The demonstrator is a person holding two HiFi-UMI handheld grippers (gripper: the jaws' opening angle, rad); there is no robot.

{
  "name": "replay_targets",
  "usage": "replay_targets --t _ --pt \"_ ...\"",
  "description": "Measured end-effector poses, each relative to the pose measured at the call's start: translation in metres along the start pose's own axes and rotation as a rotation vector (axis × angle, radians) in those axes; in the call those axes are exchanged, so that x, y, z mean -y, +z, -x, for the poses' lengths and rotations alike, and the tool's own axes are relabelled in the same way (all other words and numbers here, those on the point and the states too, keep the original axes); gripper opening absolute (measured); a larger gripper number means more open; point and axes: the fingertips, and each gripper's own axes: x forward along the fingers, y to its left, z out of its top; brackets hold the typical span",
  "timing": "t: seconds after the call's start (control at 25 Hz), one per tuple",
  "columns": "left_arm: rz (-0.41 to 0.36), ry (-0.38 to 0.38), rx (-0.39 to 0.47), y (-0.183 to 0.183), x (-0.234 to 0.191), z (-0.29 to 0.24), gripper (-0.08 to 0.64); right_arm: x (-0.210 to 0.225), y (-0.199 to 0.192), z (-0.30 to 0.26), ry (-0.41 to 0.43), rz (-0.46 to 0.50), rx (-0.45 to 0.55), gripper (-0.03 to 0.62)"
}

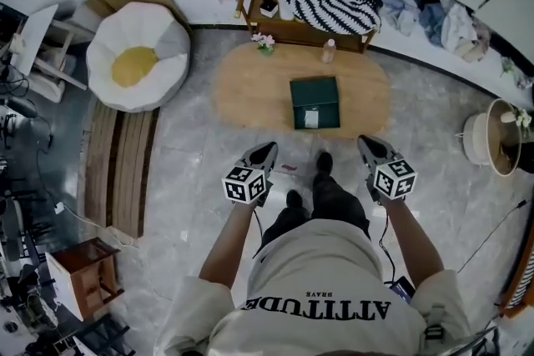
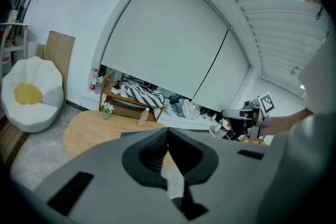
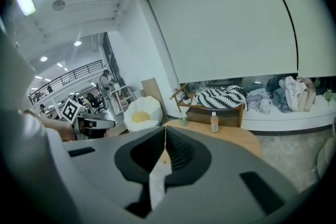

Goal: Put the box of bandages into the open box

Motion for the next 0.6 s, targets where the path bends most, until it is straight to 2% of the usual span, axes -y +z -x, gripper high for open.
replay_targets --t 0.24,0.6 --pt "-0.057 -0.033 0.064 0.025 0.032 0.049 0.020 -0.035 0.015 0.057 -0.025 0.035 0.066 0.021" --pt "-0.188 -0.073 0.127 0.055 0.090 0.085 0.020 -0.050 0.031 0.122 -0.055 0.131 0.116 0.021"
